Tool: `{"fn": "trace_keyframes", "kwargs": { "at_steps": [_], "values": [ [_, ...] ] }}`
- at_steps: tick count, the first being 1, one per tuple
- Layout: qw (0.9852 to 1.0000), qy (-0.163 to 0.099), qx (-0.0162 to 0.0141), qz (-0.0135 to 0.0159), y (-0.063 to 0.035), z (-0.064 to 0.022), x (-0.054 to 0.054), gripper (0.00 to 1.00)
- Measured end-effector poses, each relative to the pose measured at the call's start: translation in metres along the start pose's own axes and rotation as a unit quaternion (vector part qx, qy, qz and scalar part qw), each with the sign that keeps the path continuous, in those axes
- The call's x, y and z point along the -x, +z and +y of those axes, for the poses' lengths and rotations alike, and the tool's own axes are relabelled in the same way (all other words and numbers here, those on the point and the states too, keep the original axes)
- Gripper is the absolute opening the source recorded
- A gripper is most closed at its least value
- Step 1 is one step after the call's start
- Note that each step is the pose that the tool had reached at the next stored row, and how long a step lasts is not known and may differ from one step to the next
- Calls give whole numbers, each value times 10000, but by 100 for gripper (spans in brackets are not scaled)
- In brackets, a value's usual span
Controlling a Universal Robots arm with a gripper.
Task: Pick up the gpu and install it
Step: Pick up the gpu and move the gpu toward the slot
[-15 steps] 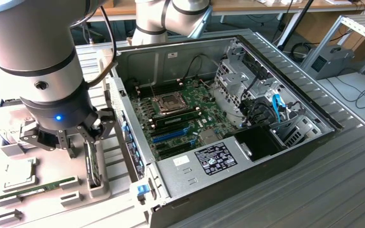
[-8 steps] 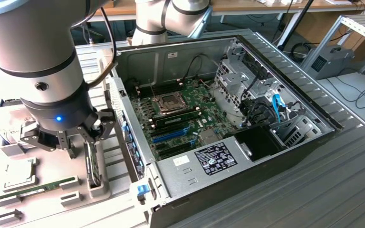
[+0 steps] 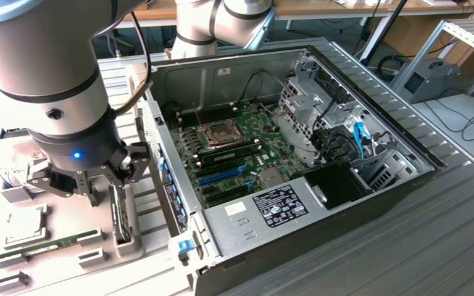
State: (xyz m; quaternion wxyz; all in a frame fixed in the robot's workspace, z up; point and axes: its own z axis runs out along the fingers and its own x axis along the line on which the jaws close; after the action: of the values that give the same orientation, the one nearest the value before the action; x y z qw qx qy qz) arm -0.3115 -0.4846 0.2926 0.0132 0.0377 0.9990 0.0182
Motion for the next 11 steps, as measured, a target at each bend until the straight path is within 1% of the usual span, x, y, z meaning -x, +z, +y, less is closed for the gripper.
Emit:
{"fn": "trace_keyframes", "kwargs": {
  "at_steps": [11],
  "values": [
    [10000, 0, 0, 1, 29, -1, -2, 42]
  ]
}}
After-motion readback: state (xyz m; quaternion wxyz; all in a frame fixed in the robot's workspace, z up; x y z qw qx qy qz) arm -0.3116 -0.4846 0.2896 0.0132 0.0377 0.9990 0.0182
